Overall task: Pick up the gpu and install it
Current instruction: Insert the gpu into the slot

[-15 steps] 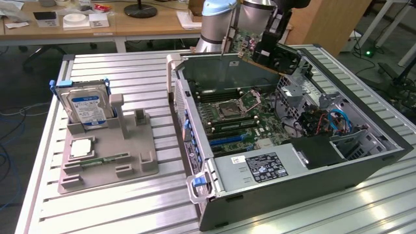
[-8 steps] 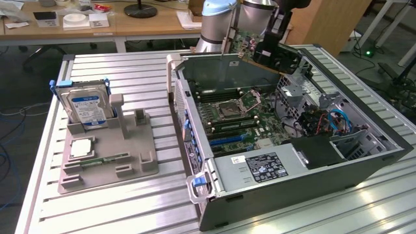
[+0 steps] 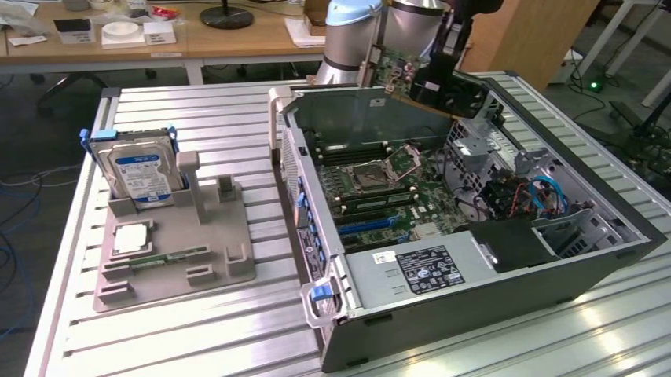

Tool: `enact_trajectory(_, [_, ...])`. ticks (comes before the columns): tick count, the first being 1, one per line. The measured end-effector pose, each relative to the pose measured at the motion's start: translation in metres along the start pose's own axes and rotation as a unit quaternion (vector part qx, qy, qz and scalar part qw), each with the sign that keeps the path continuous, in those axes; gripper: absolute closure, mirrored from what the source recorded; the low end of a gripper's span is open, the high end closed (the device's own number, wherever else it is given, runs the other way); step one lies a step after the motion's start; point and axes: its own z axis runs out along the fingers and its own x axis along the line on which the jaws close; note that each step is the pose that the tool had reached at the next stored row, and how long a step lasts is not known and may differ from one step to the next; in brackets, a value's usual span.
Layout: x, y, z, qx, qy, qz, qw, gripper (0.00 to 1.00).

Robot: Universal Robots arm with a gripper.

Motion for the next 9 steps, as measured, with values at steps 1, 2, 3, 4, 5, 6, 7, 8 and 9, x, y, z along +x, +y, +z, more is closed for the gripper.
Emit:
enact_trajectory(1, [-0.0003, -0.0004, 0.0000, -0.0001, 0.0001, -0.004, 1.0000, 0.72])
enact_trajectory(2, [-0.0006, -0.0007, 0.0000, -0.0001, 0.0003, -0.008, 1.0000, 0.72])
enact_trajectory(3, [-0.0008, -0.0011, 0.0000, -0.0002, 0.0004, -0.012, 0.9999, 0.72])
enact_trajectory(4, [-0.0010, -0.0014, 0.0000, -0.0003, 0.0006, -0.016, 0.9999, 0.72])
enact_trajectory(5, [-0.0011, -0.0015, 0.0000, -0.0003, 0.0008, -0.021, 0.9998, 0.72])
enact_trajectory(6, [-0.0012, -0.0015, 0.0000, -0.0005, 0.0010, -0.028, 0.9996, 0.72])
enact_trajectory(7, [-0.0012, -0.0015, 0.0000, -0.0006, 0.0014, -0.037, 0.9993, 0.72])
enact_trajectory(8, [-0.0012, -0.0016, 0.0000, -0.0008, 0.0017, -0.046, 0.9989, 0.72])
enact_trajectory(9, [-0.0012, -0.0016, 0.0000, -0.0009, 0.0021, -0.055, 0.9985, 0.72])
